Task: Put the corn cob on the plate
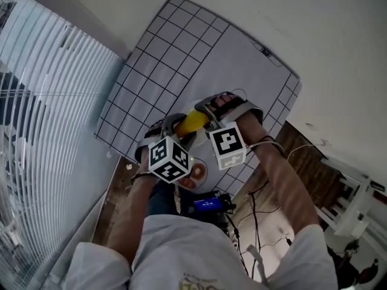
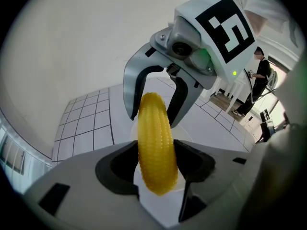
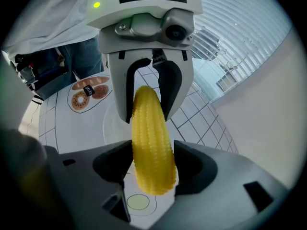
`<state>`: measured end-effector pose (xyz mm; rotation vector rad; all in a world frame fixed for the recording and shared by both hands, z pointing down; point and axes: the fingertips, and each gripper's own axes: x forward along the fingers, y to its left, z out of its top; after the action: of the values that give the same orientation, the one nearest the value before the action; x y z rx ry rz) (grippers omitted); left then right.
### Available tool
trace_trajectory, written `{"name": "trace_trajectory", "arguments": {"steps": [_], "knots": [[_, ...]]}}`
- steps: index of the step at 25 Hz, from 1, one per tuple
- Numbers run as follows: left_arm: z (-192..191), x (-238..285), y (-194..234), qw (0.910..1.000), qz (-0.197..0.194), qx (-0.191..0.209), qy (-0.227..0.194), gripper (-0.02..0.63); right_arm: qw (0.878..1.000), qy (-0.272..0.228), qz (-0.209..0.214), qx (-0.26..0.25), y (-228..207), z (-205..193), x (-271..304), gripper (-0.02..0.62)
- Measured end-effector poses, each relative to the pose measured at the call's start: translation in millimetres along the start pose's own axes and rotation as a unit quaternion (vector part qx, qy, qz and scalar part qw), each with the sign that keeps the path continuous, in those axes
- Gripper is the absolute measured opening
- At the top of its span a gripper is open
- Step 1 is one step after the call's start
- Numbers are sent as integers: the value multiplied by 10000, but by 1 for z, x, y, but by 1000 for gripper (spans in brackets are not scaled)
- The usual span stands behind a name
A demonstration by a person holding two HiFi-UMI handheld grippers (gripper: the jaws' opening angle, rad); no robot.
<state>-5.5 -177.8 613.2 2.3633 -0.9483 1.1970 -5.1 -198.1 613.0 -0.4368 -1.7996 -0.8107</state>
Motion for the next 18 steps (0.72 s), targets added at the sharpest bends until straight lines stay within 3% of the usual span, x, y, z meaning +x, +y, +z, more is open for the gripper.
{"name": "trace_trajectory", "arguments": {"steps": [18], "knots": [[-12, 21, -15, 9996, -236, -3, 185, 239, 9996, -46, 198, 221, 23, -7, 19, 272]]}}
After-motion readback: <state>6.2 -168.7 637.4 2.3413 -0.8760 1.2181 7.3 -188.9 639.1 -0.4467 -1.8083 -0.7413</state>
